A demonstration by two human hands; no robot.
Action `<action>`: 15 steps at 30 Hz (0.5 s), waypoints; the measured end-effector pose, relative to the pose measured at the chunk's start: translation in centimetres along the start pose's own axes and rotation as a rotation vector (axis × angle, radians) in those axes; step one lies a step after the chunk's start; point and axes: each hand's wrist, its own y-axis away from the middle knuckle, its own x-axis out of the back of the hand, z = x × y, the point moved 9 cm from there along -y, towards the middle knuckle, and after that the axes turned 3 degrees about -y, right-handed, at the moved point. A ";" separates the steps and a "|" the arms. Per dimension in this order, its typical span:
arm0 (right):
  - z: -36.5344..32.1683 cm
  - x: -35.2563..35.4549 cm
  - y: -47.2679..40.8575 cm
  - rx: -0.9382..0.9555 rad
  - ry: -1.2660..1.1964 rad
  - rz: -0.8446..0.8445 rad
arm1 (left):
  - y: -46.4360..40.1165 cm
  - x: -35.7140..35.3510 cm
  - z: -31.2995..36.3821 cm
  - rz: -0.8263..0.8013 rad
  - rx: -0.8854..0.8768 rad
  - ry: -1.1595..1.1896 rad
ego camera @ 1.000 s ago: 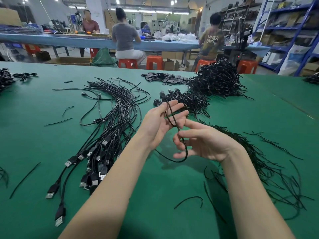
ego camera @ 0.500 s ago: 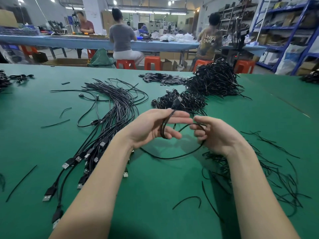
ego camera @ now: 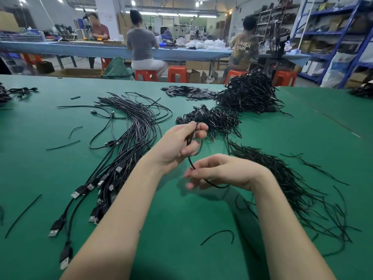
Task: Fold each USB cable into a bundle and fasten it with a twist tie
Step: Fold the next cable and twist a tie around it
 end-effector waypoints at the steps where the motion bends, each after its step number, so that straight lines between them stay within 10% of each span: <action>1: 0.4 -0.7 -0.4 -0.009 -0.071 -0.030 | 0.0 0.1 0.1 0.003 -0.007 0.068; 7: 1.6 4.7 0.2 -0.020 -0.010 0.466 | 0.7 0.3 0.4 -0.108 0.008 0.052; 15: -3.1 8.4 3.7 0.139 0.449 1.000 | 2.0 -1.5 -2.3 -0.365 0.244 -0.629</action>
